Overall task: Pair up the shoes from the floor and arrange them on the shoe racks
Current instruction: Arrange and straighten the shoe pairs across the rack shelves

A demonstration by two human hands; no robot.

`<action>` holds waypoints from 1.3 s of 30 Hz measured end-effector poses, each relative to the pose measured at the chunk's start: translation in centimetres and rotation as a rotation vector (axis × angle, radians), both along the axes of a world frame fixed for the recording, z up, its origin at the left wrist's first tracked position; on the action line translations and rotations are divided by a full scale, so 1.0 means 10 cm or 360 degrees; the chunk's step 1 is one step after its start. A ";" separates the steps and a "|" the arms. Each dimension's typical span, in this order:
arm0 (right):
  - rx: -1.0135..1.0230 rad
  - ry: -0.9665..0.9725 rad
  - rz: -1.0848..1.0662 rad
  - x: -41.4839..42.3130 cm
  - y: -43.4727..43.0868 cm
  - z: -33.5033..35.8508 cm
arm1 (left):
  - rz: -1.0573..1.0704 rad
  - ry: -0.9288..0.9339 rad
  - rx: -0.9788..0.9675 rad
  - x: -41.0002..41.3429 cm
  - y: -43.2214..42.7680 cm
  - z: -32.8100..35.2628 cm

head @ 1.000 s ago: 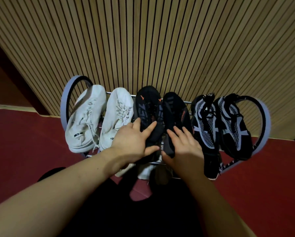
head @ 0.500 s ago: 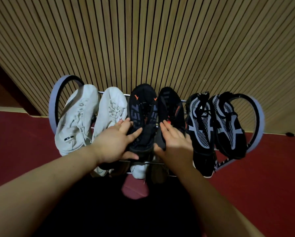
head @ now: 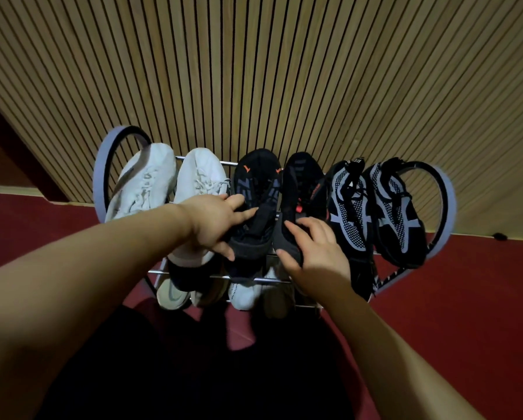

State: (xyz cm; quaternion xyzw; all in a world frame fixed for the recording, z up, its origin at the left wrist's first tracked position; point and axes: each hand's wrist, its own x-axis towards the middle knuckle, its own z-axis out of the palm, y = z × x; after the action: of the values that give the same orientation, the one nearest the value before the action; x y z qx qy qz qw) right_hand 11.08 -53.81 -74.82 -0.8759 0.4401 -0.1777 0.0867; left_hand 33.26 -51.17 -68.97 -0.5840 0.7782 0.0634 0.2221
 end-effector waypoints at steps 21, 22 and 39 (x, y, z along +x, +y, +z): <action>0.0303 -0.0079 -0.0689 -0.67 -0.28 0.06 | 0.0387 0.0717 -0.0523 -0.38 -0.21 -0.09; 0.0255 0.0011 -0.0644 -0.69 -0.27 0.00 | 0.0398 0.0681 -0.0394 -0.44 -0.25 -0.15; 0.0492 -0.0313 -0.0743 -0.62 -0.34 0.28 | 0.0398 0.0731 -0.0388 -0.46 -0.29 -0.41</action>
State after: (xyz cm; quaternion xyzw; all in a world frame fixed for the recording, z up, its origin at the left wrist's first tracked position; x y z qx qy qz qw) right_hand 4.84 -57.25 -72.04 -0.7059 0.6411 -0.2078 0.2179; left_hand 28.63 -54.04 -73.11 -0.6681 0.7320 0.1268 -0.0412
